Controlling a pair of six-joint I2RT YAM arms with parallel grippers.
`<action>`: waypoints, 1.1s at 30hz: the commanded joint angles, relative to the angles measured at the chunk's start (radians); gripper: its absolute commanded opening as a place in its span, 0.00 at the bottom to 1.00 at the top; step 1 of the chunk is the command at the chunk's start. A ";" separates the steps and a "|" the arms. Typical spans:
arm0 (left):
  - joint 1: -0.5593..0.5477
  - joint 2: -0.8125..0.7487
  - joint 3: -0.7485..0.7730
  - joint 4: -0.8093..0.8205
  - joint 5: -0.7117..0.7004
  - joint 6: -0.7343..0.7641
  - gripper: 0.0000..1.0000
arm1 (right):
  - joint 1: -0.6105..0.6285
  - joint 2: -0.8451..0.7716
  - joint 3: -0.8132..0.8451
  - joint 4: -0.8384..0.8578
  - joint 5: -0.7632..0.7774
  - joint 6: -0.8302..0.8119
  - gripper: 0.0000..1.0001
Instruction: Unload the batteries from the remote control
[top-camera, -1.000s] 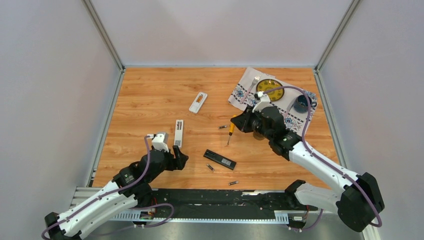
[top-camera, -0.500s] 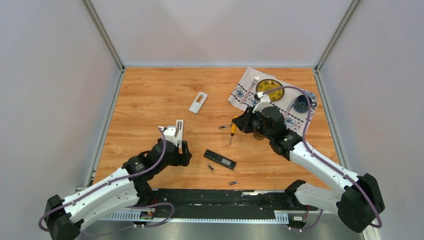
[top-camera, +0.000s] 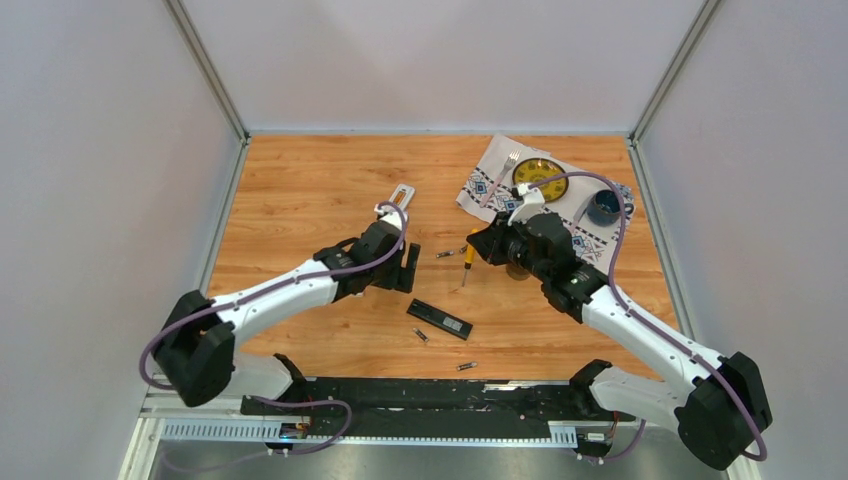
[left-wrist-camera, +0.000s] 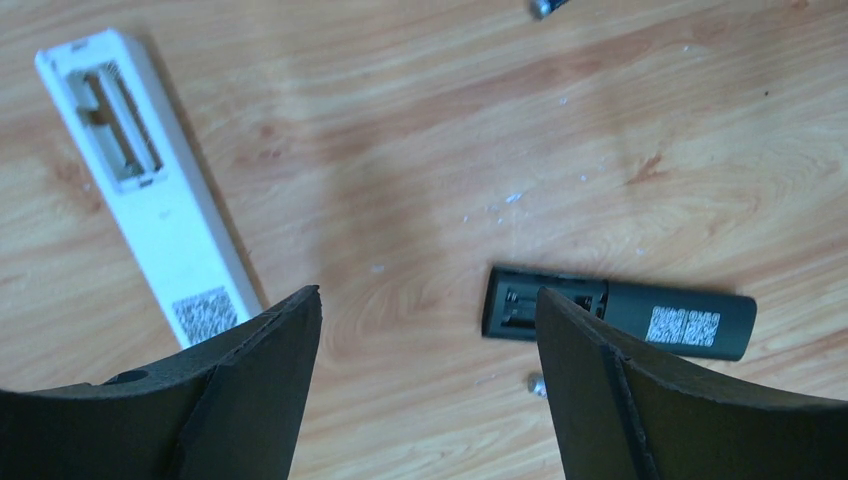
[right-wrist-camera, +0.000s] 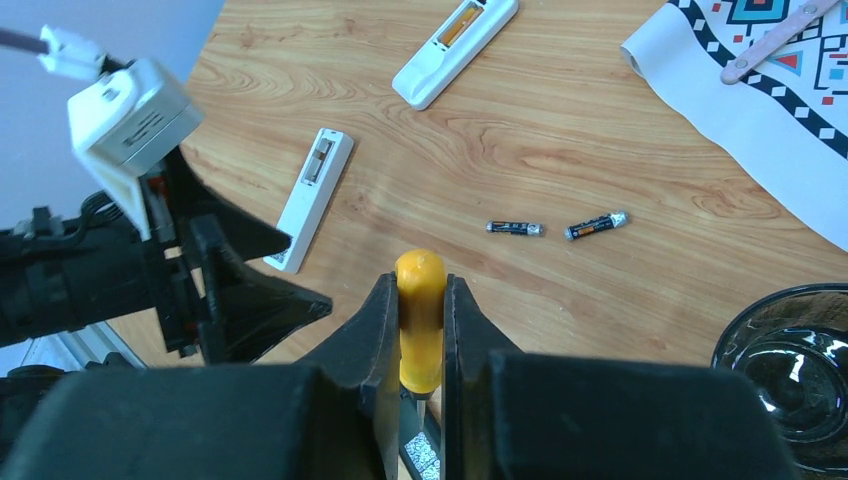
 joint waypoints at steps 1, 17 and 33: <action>0.026 0.121 0.162 0.008 0.064 0.095 0.85 | -0.006 -0.017 0.014 0.015 0.026 -0.032 0.00; 0.249 0.498 0.575 -0.143 0.190 0.222 0.82 | -0.034 -0.037 0.008 -0.021 0.013 -0.048 0.00; 0.384 0.860 1.062 -0.396 0.271 0.280 0.84 | -0.051 -0.032 0.008 -0.019 -0.015 -0.044 0.00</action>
